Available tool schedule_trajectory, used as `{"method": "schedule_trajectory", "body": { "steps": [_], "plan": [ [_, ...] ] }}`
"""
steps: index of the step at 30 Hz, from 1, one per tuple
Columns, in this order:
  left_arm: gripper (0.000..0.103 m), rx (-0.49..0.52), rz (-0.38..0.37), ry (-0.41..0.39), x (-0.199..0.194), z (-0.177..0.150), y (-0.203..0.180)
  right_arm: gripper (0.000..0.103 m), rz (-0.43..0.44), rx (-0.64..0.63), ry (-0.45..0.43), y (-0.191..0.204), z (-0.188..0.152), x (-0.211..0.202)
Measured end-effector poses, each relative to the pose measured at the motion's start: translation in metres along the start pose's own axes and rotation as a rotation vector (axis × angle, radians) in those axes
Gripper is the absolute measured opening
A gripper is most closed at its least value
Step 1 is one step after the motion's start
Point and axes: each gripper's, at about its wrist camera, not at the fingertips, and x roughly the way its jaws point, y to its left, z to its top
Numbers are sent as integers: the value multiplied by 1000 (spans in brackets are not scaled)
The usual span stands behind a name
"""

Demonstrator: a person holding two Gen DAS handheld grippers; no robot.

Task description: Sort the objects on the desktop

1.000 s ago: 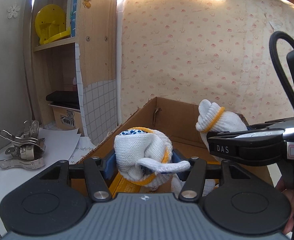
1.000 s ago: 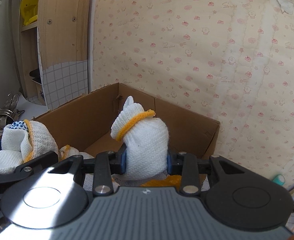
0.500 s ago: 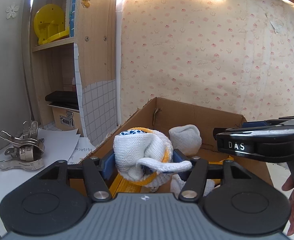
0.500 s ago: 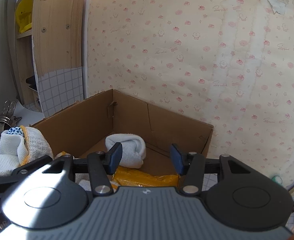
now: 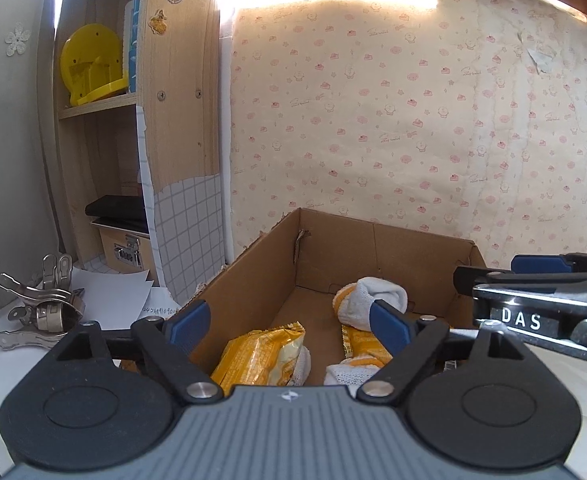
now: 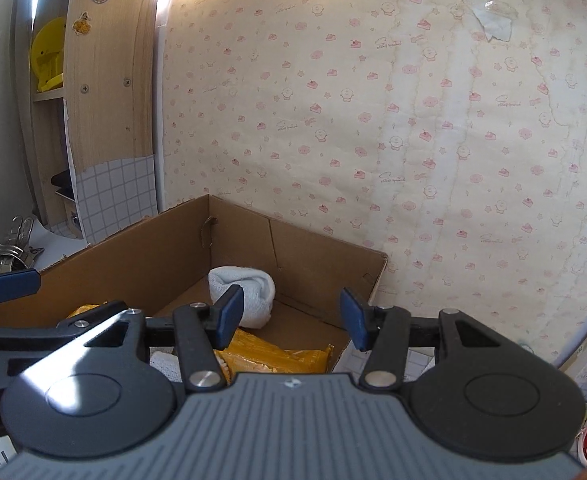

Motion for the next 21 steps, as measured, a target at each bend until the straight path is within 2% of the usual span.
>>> {"method": "schedule_trajectory", "body": {
  "steps": [11, 13, 21],
  "plan": [
    [91, 12, 9, -23, -18, -1, -2, 61, -48, 15, -58, -8, -14, -42],
    [91, 9, 7, -23, -22, -2, -2, 67, -71, 23, -60, -11, -18, -49],
    [91, 9, 6, -23, -36, -9, -1, 69, -92, 32, -59, -15, -33, -71]
  ]
}}
